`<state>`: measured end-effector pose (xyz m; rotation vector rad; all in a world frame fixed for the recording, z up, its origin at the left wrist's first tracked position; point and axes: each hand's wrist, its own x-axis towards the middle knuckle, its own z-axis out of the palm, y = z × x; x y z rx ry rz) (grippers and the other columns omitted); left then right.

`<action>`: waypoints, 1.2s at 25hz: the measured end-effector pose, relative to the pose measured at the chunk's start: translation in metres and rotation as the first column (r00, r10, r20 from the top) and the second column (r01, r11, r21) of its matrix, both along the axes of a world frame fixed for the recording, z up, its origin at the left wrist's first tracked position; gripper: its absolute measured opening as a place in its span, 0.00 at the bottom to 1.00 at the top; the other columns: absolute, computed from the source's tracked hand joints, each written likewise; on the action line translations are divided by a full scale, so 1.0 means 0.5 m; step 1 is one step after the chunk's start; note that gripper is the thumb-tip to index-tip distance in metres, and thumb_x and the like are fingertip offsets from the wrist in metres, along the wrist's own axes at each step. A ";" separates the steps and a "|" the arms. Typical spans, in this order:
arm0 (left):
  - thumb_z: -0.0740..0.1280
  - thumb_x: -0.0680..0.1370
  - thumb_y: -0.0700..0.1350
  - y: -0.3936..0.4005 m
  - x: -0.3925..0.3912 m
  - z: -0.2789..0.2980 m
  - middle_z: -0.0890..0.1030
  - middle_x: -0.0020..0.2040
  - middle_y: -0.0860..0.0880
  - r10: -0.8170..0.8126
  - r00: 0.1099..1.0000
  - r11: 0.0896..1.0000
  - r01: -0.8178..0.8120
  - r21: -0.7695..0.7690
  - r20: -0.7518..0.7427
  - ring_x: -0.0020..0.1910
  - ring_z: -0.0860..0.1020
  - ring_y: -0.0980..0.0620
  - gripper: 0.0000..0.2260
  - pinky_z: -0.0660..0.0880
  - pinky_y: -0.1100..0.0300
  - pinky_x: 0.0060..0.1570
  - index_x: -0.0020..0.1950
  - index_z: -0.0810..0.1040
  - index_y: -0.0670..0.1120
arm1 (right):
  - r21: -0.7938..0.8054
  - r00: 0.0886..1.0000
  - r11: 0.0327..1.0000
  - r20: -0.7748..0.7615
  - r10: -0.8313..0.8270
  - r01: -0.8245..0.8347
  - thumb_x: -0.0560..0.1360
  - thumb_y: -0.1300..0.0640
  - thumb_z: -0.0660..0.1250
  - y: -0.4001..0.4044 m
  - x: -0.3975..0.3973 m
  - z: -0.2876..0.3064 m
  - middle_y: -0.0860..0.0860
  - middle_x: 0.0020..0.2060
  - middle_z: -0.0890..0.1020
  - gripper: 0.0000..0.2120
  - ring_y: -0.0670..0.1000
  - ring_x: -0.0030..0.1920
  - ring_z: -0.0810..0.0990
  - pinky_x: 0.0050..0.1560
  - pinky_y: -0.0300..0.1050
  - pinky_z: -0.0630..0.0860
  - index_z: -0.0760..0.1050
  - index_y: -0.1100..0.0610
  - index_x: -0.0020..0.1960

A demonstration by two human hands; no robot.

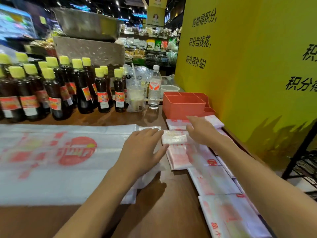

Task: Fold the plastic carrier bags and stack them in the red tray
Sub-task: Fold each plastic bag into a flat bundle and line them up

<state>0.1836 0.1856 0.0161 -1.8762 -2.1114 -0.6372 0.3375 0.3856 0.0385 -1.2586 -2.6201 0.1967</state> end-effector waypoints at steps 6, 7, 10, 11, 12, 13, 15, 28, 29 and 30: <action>0.52 0.86 0.53 -0.116 -0.092 0.029 0.80 0.65 0.53 0.117 0.965 0.989 -0.135 0.063 0.235 0.64 0.76 0.52 0.18 0.70 0.57 0.60 0.68 0.76 0.52 | -0.020 0.978 0.979 -0.056 0.202 -0.203 0.84 0.53 0.54 -0.166 -0.148 0.002 0.51 0.79 0.62 0.25 0.52 0.79 0.58 0.78 0.56 0.55 0.58 0.52 0.80; 0.52 0.86 0.53 -0.137 -0.110 0.028 0.79 0.66 0.53 0.136 0.966 0.987 -0.151 0.052 0.219 0.64 0.75 0.52 0.18 0.70 0.57 0.61 0.69 0.76 0.51 | -0.022 0.971 0.972 -0.062 0.232 -0.233 0.84 0.53 0.53 -0.195 -0.172 0.006 0.50 0.79 0.62 0.25 0.52 0.79 0.58 0.78 0.56 0.55 0.58 0.53 0.80; 0.54 0.85 0.54 -0.198 -0.177 0.014 0.74 0.72 0.53 0.198 0.958 0.980 -0.199 -0.018 0.209 0.70 0.71 0.53 0.19 0.66 0.57 0.68 0.75 0.70 0.52 | -0.018 0.950 0.953 -0.088 0.300 -0.303 0.84 0.52 0.53 -0.281 -0.236 0.019 0.50 0.79 0.62 0.25 0.52 0.79 0.57 0.78 0.56 0.52 0.58 0.53 0.80; 0.54 0.85 0.55 -0.218 -0.196 0.009 0.73 0.73 0.53 0.204 0.960 0.979 -0.198 -0.053 0.190 0.71 0.70 0.53 0.20 0.66 0.57 0.69 0.75 0.69 0.53 | -0.029 0.945 0.948 -0.091 0.314 -0.318 0.85 0.52 0.53 -0.304 -0.252 0.019 0.50 0.79 0.62 0.24 0.52 0.80 0.56 0.78 0.56 0.52 0.59 0.53 0.80; 0.55 0.84 0.55 -0.242 -0.218 0.002 0.72 0.74 0.54 0.204 0.966 0.978 -0.192 -0.084 0.161 0.72 0.70 0.54 0.20 0.65 0.57 0.70 0.75 0.69 0.53 | -0.040 0.939 0.940 -0.084 0.334 -0.338 0.85 0.52 0.53 -0.329 -0.267 0.016 0.50 0.79 0.62 0.24 0.52 0.79 0.56 0.79 0.56 0.51 0.59 0.53 0.80; 0.56 0.84 0.56 -0.268 -0.238 -0.004 0.71 0.75 0.54 0.199 0.971 0.975 -0.183 -0.123 0.133 0.72 0.69 0.54 0.20 0.64 0.58 0.70 0.76 0.68 0.54 | -0.051 0.932 0.932 -0.061 0.356 -0.359 0.85 0.51 0.53 -0.352 -0.279 0.010 0.50 0.79 0.62 0.24 0.52 0.79 0.56 0.79 0.56 0.49 0.60 0.53 0.80; 0.59 0.82 0.59 -0.324 -0.270 -0.017 0.66 0.78 0.53 0.204 0.974 0.956 -0.177 -0.235 0.096 0.75 0.64 0.53 0.23 0.61 0.56 0.72 0.77 0.65 0.55 | -0.050 0.916 0.915 0.016 0.401 -0.399 0.84 0.50 0.54 -0.397 -0.295 -0.009 0.49 0.79 0.62 0.24 0.50 0.79 0.57 0.79 0.54 0.45 0.61 0.52 0.79; 0.62 0.76 0.69 -0.477 -0.286 -0.066 0.61 0.78 0.60 0.203 0.942 0.926 -0.096 -0.366 0.267 0.76 0.61 0.57 0.32 0.59 0.56 0.74 0.78 0.60 0.62 | -0.267 0.867 0.829 -0.057 0.495 -0.491 0.74 0.30 0.64 -0.454 -0.220 -0.102 0.40 0.78 0.59 0.36 0.45 0.78 0.57 0.79 0.48 0.50 0.62 0.41 0.78; 0.62 0.76 0.69 -0.485 -0.288 -0.067 0.62 0.78 0.61 0.207 0.944 0.927 -0.105 -0.359 0.258 0.75 0.62 0.58 0.31 0.60 0.56 0.73 0.77 0.61 0.62 | -0.283 0.863 0.818 -0.093 0.497 -0.501 0.74 0.31 0.66 -0.443 -0.209 -0.099 0.39 0.78 0.61 0.35 0.45 0.77 0.59 0.78 0.47 0.53 0.64 0.40 0.77; 0.62 0.76 0.69 -0.491 -0.289 -0.070 0.64 0.77 0.61 0.219 0.942 0.930 -0.122 -0.346 0.256 0.74 0.64 0.58 0.30 0.62 0.57 0.73 0.76 0.62 0.62 | -0.281 0.859 0.813 -0.123 0.496 -0.510 0.73 0.32 0.67 -0.436 -0.199 -0.100 0.39 0.77 0.63 0.33 0.44 0.76 0.61 0.77 0.46 0.55 0.66 0.40 0.75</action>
